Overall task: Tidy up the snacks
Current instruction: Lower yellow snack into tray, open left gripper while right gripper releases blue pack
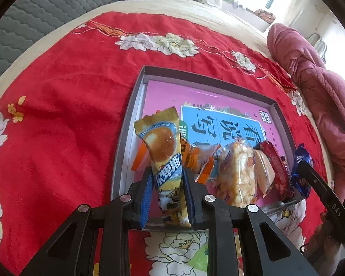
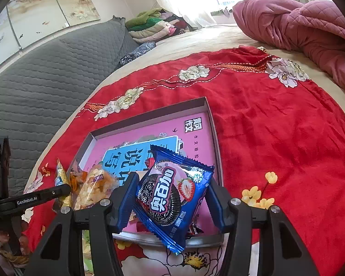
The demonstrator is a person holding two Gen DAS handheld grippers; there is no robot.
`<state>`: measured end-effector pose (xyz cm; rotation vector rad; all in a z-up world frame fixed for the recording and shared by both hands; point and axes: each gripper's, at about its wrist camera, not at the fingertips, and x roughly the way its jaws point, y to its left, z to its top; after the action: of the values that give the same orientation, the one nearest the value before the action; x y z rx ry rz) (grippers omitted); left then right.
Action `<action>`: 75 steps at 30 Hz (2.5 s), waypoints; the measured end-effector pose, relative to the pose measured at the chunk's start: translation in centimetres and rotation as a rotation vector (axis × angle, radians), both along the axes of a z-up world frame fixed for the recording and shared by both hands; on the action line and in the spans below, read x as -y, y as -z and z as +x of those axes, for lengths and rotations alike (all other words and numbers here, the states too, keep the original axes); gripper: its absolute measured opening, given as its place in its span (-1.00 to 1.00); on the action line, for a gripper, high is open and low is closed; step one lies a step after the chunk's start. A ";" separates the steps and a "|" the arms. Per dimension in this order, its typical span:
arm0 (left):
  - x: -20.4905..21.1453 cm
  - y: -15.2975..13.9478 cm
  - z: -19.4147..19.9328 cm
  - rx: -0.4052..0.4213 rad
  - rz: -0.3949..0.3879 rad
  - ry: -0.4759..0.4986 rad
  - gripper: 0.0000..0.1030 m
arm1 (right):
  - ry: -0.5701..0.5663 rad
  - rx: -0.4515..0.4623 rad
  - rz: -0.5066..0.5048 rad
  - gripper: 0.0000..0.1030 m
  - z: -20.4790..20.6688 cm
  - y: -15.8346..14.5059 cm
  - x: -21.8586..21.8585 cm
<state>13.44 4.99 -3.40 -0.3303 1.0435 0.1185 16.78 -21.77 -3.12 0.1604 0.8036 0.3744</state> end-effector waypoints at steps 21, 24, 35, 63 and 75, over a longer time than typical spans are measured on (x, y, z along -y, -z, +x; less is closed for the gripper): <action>0.2 0.1 -0.1 -0.008 -0.006 0.009 -0.49 | -0.013 -0.022 -0.015 0.11 0.7 0.7 -0.4; 0.3 0.1 -0.1 -0.009 -0.004 0.011 -0.49 | -0.013 -0.022 -0.016 0.11 0.7 0.7 -0.5; 0.2 0.1 -0.1 -0.010 -0.011 0.011 -0.49 | -0.009 -0.031 0.000 0.11 0.8 0.6 -0.4; 0.5 -0.6 -0.3 -0.004 0.002 0.024 -0.20 | -0.015 -0.018 0.011 0.25 0.6 0.1 -0.3; 0.5 -1.3 -0.5 0.002 0.006 0.021 0.00 | -0.024 -0.010 0.011 0.36 0.6 -0.1 -0.5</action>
<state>12.94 4.45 -2.13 -0.3135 1.0442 0.1020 17.43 -21.24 -3.00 0.1635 0.8141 0.4007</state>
